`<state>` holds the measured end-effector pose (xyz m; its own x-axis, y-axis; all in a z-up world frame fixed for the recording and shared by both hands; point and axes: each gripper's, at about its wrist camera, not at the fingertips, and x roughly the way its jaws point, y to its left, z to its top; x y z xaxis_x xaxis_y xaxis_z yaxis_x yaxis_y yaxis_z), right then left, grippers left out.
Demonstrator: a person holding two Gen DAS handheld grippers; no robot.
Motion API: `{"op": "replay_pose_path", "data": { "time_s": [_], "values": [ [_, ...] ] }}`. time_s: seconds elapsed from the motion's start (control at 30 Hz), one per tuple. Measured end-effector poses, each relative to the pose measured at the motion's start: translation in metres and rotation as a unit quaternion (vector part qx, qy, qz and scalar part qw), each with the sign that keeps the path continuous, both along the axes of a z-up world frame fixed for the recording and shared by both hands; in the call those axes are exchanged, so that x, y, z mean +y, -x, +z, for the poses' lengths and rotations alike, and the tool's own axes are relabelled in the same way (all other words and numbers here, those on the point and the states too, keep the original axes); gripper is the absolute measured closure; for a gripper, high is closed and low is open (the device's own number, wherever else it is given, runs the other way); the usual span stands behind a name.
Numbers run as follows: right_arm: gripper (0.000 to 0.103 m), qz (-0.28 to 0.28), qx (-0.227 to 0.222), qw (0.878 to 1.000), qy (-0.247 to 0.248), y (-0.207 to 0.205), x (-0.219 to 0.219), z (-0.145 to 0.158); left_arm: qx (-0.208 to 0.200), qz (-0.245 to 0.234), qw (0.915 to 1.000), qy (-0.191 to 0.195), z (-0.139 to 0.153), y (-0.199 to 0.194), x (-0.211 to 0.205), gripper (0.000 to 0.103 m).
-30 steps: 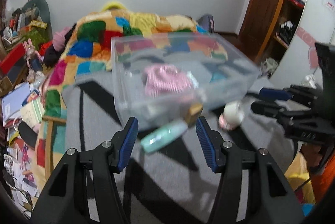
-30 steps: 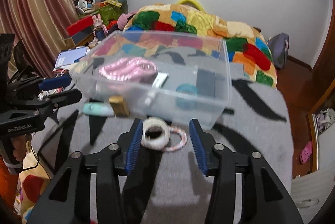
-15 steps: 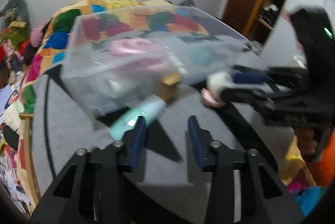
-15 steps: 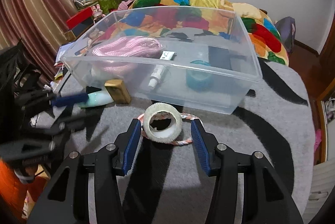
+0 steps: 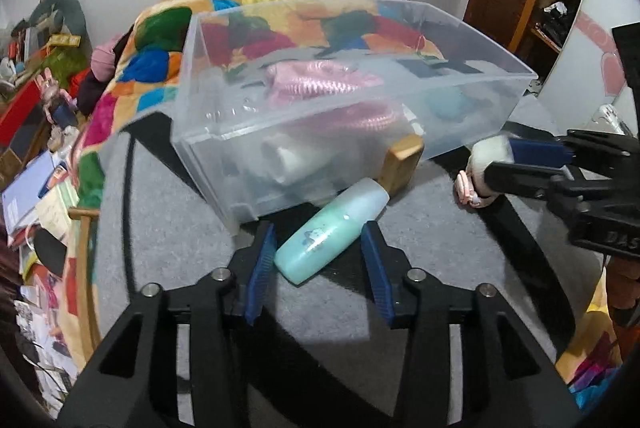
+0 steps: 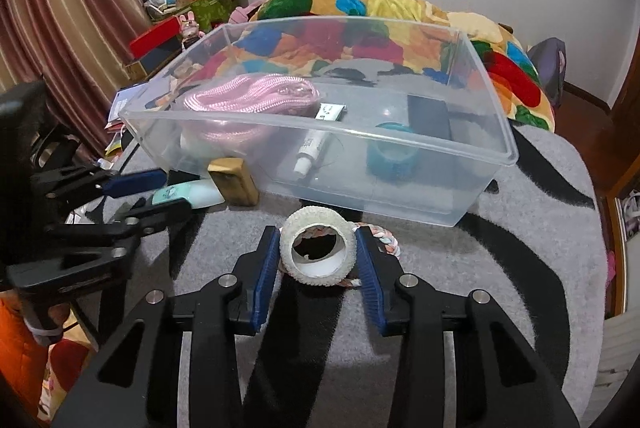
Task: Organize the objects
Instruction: 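Grasp the mint-green bottle with the left gripper while the right gripper grasps the white tape roll, then carry the mint bottle and white tape into the box and open both grippers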
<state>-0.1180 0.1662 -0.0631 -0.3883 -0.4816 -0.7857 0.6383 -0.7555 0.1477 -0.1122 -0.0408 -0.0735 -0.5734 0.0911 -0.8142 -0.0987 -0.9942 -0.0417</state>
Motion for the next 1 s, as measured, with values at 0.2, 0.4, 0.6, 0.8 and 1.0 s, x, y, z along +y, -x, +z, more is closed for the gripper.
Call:
{"op": "replay_pose_path", "data": {
  "time_s": [0.2,0.4,0.6,0.8,1.0],
  "values": [
    [0.068,-0.006,0.013,1.0,0.009,-0.003,0.009,0.01,-0.004,-0.046,0.9986,-0.026,0.0,-0.016,0.014,0.061],
    [0.068,-0.014,0.014,1.0,0.022,-0.003,0.019,0.017,0.002,-0.05,0.9988,0.003,0.002,-0.014,0.027,0.061],
    [0.068,-0.018,0.018,0.999,0.024,-0.007,0.024,0.021,0.013,-0.031,0.9994,0.004,-0.004,-0.01,0.03,0.078],
    [0.068,-0.024,0.028,0.999,0.039,-0.007,0.03,0.032,0.032,-0.023,0.999,-0.021,0.008,-0.032,0.027,0.078],
    [0.068,-0.034,0.043,0.997,0.054,-0.002,0.032,0.048,0.079,-0.013,0.9962,-0.033,0.047,-0.038,0.018,0.078]
  ]
}}
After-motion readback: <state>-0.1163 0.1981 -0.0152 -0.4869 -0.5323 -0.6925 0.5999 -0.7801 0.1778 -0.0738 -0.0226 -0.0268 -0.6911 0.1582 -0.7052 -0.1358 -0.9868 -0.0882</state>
